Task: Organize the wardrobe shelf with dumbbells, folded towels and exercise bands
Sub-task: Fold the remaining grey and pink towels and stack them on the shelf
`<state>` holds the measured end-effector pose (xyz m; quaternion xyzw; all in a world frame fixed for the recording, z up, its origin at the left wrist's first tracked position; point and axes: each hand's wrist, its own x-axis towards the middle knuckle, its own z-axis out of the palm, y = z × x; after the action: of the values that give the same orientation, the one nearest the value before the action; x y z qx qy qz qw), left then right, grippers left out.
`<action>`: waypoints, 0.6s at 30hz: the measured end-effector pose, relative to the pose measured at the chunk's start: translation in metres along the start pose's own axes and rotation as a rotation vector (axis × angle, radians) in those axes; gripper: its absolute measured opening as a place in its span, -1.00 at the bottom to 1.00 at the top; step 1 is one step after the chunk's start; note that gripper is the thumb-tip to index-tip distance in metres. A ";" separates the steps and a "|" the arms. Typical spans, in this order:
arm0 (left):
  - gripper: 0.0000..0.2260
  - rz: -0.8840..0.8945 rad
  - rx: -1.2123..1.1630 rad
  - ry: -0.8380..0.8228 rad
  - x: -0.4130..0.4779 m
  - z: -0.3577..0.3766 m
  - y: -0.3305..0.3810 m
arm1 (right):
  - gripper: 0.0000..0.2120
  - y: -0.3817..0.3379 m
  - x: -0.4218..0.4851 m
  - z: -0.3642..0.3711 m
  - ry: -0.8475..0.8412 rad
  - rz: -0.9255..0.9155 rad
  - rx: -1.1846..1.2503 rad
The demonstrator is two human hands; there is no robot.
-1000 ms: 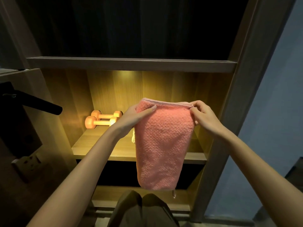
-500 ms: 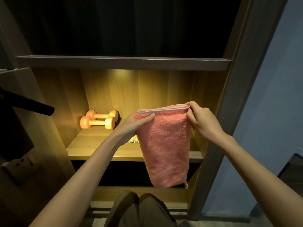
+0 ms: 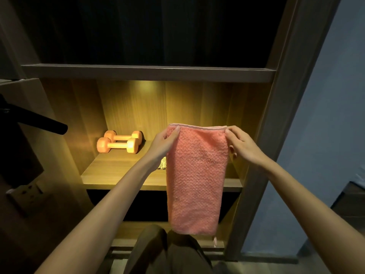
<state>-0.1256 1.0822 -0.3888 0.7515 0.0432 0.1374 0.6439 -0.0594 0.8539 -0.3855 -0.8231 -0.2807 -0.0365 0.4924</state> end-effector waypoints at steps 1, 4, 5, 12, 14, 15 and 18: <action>-0.84 -0.015 -0.017 0.012 -0.001 0.002 0.000 | -0.74 0.001 -0.004 0.001 -0.046 0.014 0.060; -0.80 -0.045 -0.055 0.009 -0.005 0.005 -0.001 | -0.77 0.007 -0.014 0.003 -0.143 -0.004 0.116; -0.82 -0.049 -0.056 -0.005 -0.006 0.006 -0.001 | -0.82 0.011 -0.016 0.003 -0.142 -0.023 0.106; -0.78 0.004 0.021 0.027 -0.007 0.010 0.000 | -0.86 0.014 -0.019 -0.001 -0.024 -0.046 -0.013; -0.73 0.009 0.019 0.037 -0.006 0.013 0.000 | -0.71 0.012 -0.021 -0.001 -0.074 -0.020 0.040; -0.73 0.011 0.014 0.041 -0.006 0.014 0.000 | -0.63 0.010 -0.022 0.000 -0.098 -0.016 0.081; -0.76 0.021 0.017 0.027 -0.006 0.017 0.000 | -0.40 0.007 -0.029 0.006 -0.138 -0.050 0.084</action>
<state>-0.1265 1.0645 -0.3919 0.7553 0.0454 0.1540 0.6354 -0.0813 0.8437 -0.4037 -0.7951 -0.3356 0.0199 0.5048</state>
